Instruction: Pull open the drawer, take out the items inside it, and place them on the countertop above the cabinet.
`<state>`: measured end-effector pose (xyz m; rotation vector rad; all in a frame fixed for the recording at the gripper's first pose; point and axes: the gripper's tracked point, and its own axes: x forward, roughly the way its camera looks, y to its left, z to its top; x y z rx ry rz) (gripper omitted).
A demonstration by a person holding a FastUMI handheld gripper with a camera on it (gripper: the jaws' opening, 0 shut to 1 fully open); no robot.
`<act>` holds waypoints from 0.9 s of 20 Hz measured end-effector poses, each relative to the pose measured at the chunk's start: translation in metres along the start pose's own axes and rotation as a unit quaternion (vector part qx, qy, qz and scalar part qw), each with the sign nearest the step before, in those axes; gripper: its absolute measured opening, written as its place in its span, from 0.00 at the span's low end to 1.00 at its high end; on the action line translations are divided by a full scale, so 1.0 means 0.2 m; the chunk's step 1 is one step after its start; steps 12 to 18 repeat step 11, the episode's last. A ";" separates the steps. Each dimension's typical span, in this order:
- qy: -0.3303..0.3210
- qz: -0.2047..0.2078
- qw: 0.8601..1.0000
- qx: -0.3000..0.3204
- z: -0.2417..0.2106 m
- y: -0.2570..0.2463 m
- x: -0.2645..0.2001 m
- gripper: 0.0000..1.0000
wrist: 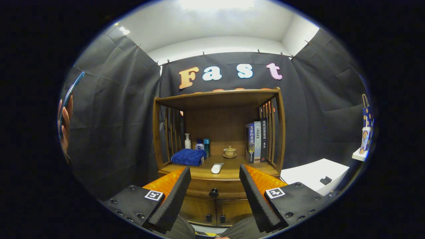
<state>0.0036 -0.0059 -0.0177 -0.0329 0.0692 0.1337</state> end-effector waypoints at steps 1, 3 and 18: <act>0.000 -0.001 1.000 -0.001 -0.01 0.00 0.01 0.96; 0.004 -0.001 1.000 -0.001 -0.01 -0.01 0.00 0.96; 0.003 -0.003 1.000 -0.005 -0.02 0.00 0.00 0.96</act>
